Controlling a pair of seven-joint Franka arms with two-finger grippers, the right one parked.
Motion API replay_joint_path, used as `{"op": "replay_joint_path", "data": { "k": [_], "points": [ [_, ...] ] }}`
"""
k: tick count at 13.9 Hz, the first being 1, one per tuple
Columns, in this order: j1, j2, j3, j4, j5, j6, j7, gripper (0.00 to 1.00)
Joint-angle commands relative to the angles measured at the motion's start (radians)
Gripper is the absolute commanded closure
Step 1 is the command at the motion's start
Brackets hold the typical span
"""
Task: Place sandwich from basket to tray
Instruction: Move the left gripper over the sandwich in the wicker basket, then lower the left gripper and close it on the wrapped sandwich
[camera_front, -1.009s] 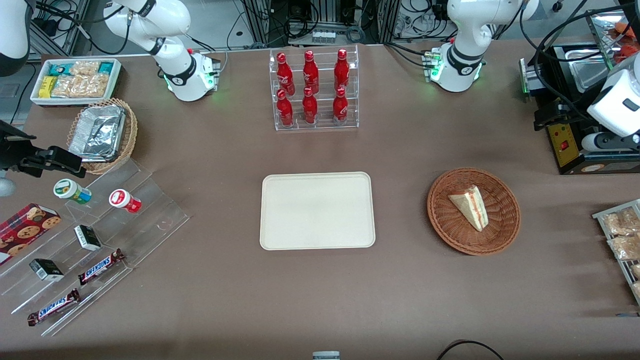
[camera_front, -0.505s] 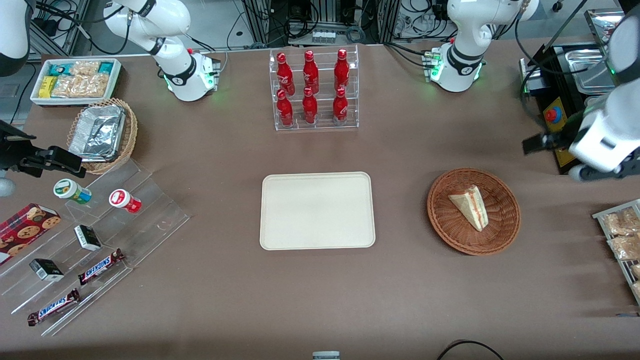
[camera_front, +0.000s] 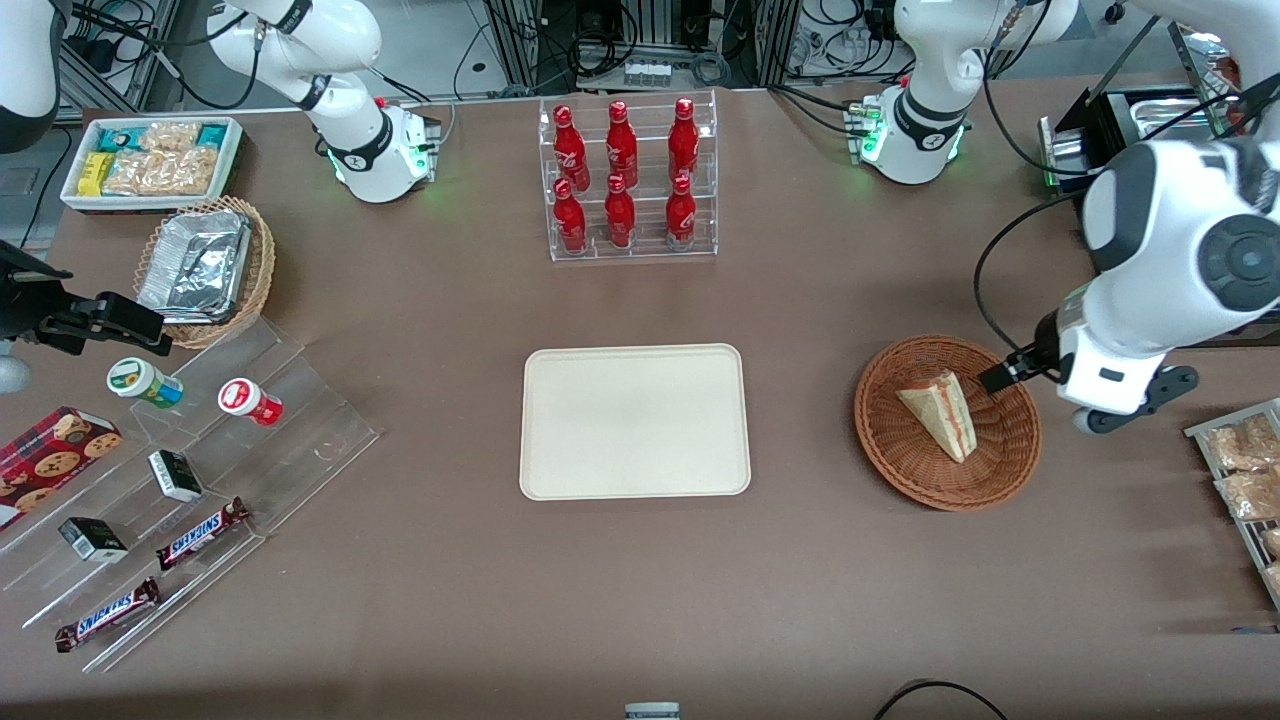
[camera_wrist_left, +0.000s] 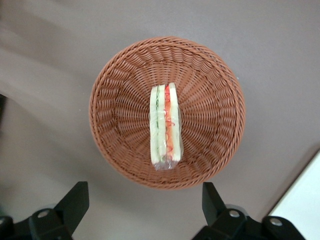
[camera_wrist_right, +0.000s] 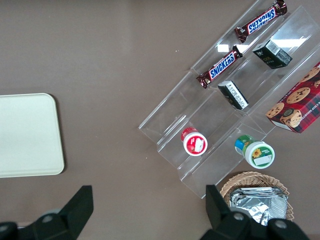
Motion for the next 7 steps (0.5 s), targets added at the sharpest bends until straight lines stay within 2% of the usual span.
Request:
{"op": "replay_joint_path", "data": {
  "k": [1, 7],
  "points": [
    [-0.028, -0.038, 0.002, -0.124, 0.017, 0.121, -0.114, 0.0],
    [-0.036, -0.056, 0.002, -0.341, 0.017, 0.37, -0.122, 0.0]
  ]
}}
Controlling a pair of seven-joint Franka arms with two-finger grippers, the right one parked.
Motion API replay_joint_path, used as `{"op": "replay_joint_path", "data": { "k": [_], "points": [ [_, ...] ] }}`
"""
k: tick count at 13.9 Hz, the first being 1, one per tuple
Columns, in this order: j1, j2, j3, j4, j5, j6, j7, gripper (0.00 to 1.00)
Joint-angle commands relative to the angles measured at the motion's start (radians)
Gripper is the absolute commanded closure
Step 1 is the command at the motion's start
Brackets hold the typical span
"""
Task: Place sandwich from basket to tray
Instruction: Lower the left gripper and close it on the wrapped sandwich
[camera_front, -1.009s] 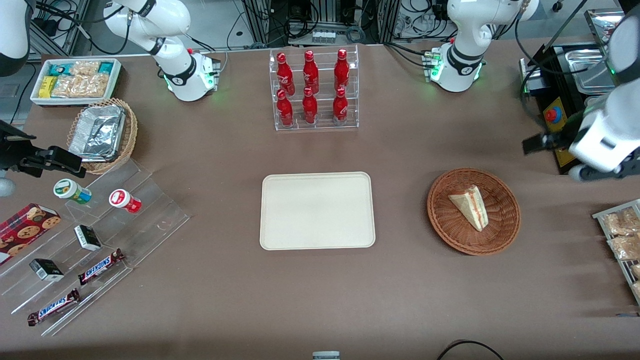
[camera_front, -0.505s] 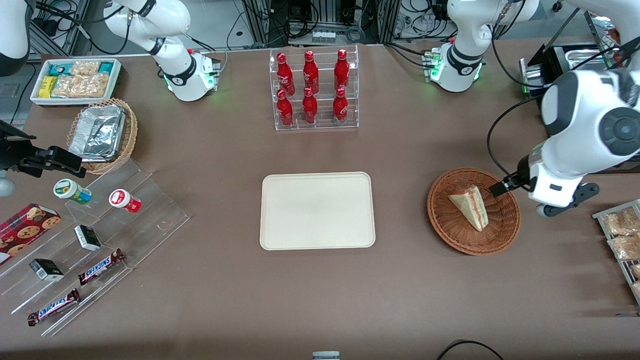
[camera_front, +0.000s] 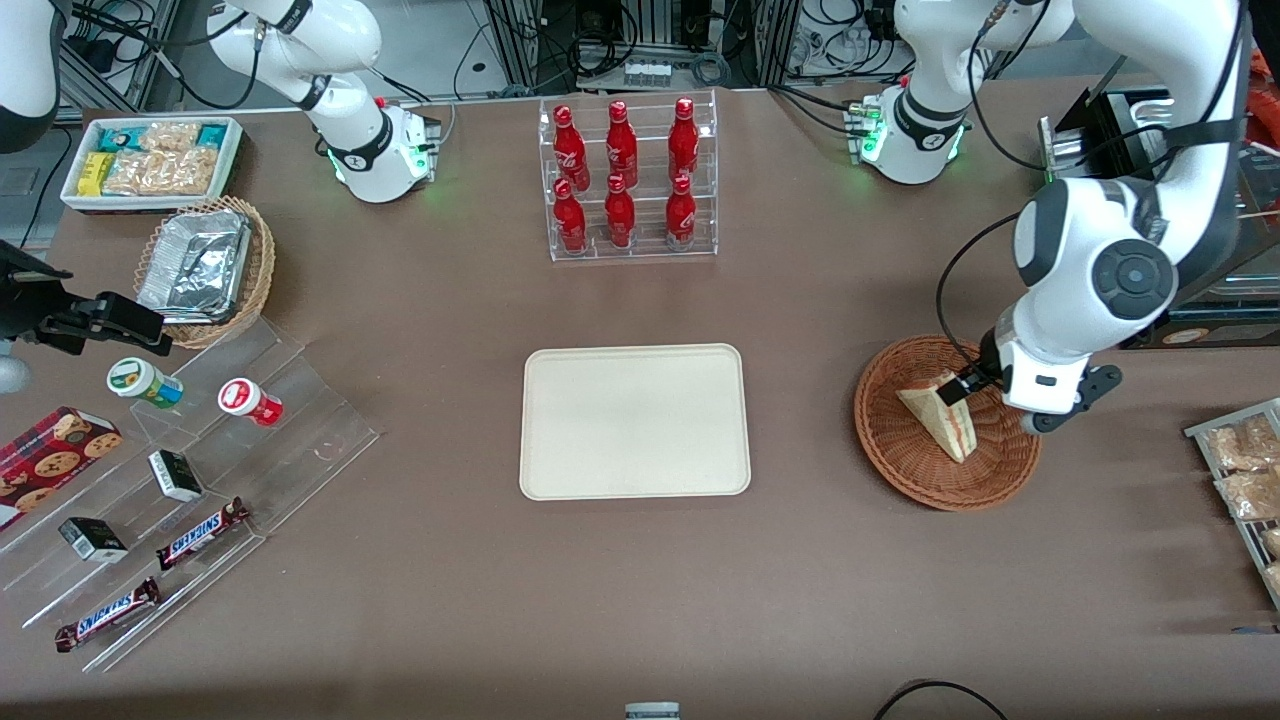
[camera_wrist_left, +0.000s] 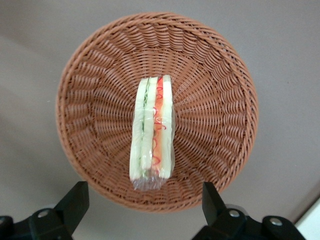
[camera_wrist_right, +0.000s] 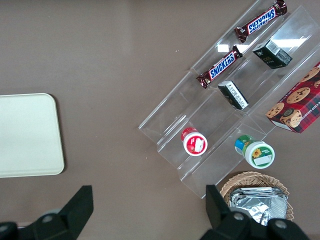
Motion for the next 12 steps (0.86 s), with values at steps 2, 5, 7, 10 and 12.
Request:
{"op": "replay_joint_path", "data": {
  "k": [2, 5, 7, 10, 12],
  "points": [
    [-0.007, -0.029, 0.004, -0.106, 0.017, 0.112, -0.026, 0.0],
    [-0.006, 0.007, 0.005, -0.126, 0.017, 0.178, -0.041, 0.0],
    [-0.006, 0.025, 0.005, -0.13, 0.017, 0.207, -0.044, 0.0],
    [-0.006, 0.062, 0.005, -0.133, 0.017, 0.252, -0.061, 0.0],
    [-0.006, 0.079, 0.005, -0.132, 0.017, 0.261, -0.061, 0.0]
  ]
}}
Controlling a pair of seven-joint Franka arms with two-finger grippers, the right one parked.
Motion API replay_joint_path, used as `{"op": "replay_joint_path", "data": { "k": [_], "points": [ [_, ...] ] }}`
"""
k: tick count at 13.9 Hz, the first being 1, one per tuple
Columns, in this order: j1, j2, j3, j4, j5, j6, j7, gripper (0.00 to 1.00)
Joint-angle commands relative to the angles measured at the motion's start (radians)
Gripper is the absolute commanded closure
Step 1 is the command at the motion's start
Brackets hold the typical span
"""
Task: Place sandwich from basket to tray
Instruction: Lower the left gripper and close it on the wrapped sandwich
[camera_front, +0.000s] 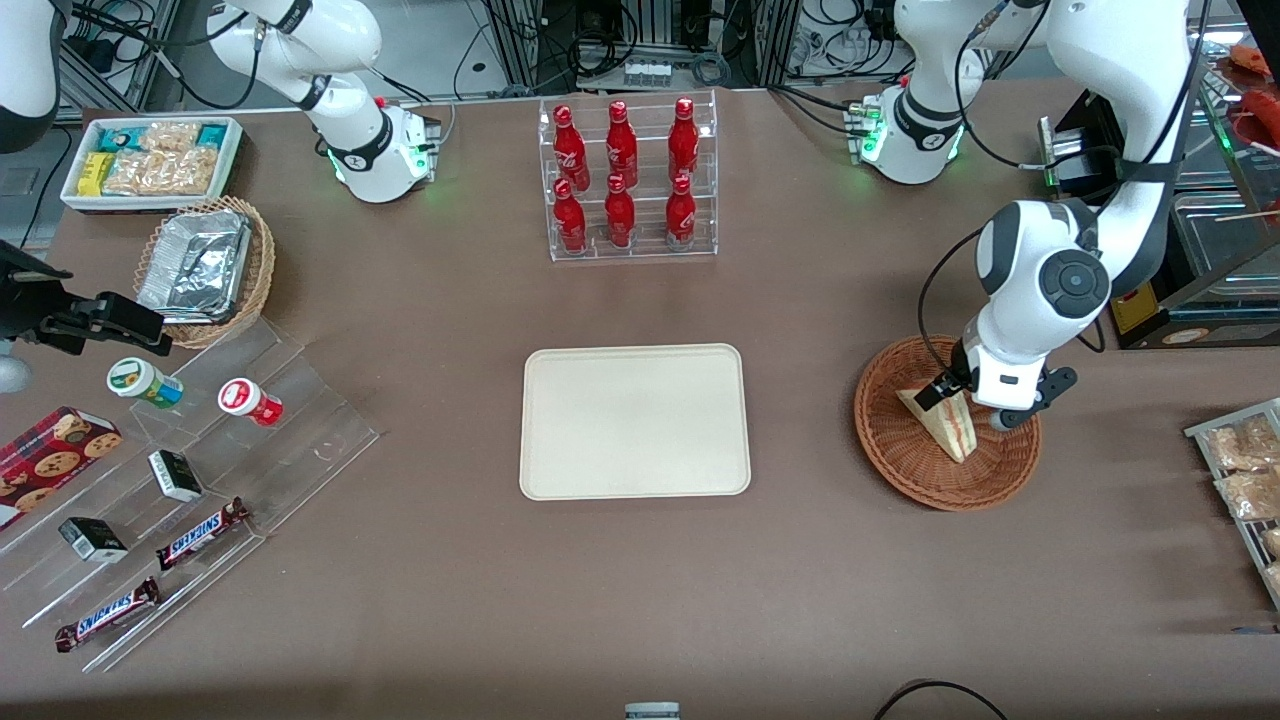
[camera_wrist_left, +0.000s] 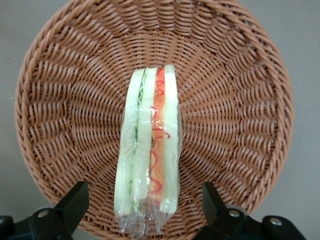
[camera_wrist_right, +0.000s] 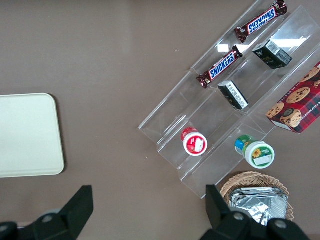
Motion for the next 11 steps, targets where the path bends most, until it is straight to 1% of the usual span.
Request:
{"op": "replay_joint_path", "data": {
  "k": [1, 2, 3, 5, 6, 7, 9, 10, 11],
  "points": [
    [-0.006, 0.018, 0.004, -0.005, 0.017, 0.036, -0.028, 0.0],
    [-0.006, 0.03, 0.004, -0.003, 0.017, 0.038, -0.028, 0.01],
    [-0.005, 0.035, 0.004, -0.002, 0.017, 0.038, -0.028, 0.12],
    [-0.005, 0.036, 0.004, -0.002, 0.017, 0.035, -0.028, 0.68],
    [-0.006, 0.041, 0.006, -0.002, 0.017, 0.032, -0.027, 0.9],
    [-0.006, 0.041, 0.004, 0.0, 0.017, 0.03, -0.024, 1.0],
    [-0.006, 0.032, 0.006, 0.008, 0.017, 0.015, -0.017, 1.0],
    [-0.006, 0.014, 0.006, 0.02, 0.017, -0.018, -0.011, 1.0],
    [-0.005, -0.005, 0.006, 0.049, 0.017, -0.092, -0.005, 1.0]
  ]
}}
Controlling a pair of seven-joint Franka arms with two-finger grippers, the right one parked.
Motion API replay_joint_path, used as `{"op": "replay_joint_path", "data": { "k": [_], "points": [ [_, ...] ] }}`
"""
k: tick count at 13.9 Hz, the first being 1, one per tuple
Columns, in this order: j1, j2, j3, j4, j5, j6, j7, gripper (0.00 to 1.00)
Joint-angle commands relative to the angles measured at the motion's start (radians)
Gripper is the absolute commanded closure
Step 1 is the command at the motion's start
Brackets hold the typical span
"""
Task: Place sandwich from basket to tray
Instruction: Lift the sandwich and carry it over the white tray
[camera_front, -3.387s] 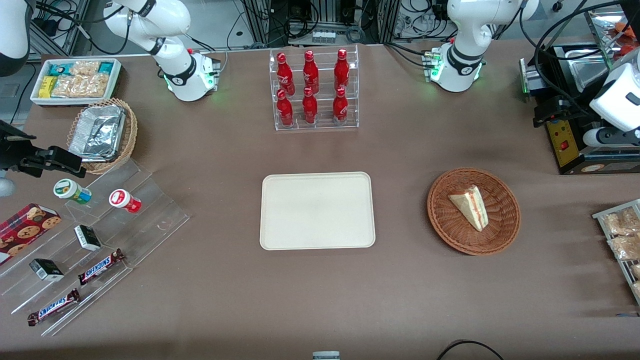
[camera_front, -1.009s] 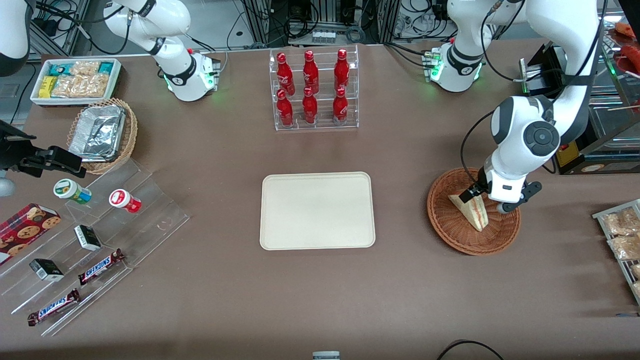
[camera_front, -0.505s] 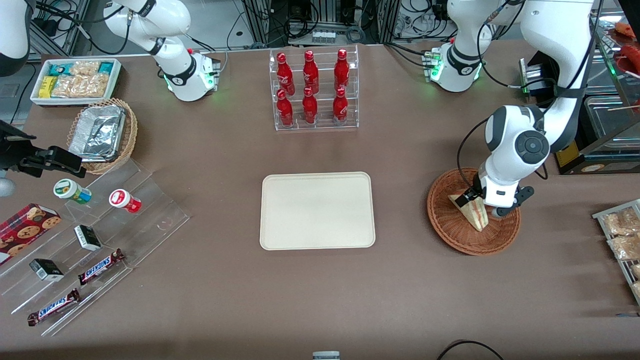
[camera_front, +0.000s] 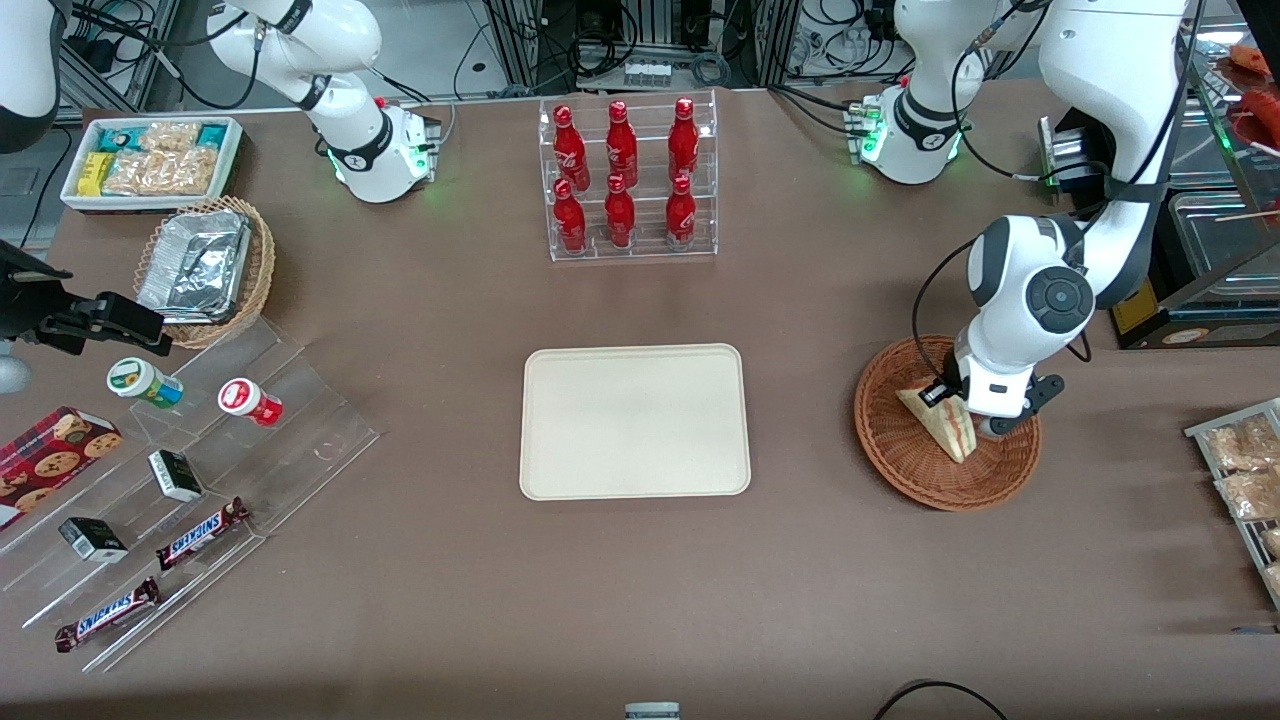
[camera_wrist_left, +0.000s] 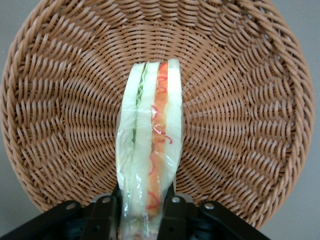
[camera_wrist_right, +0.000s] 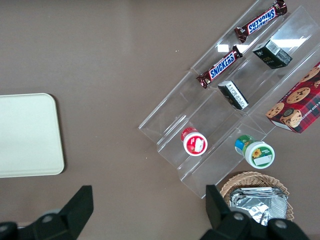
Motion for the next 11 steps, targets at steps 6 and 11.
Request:
{"op": "replay_joint_path", "data": {
  "k": [6, 11],
  "points": [
    [-0.058, -0.1, -0.051, 0.333, 0.02, -0.554, 0.011, 1.0],
    [-0.191, -0.063, -0.145, 0.458, -0.001, -0.6, 0.023, 1.0]
  ]
}}
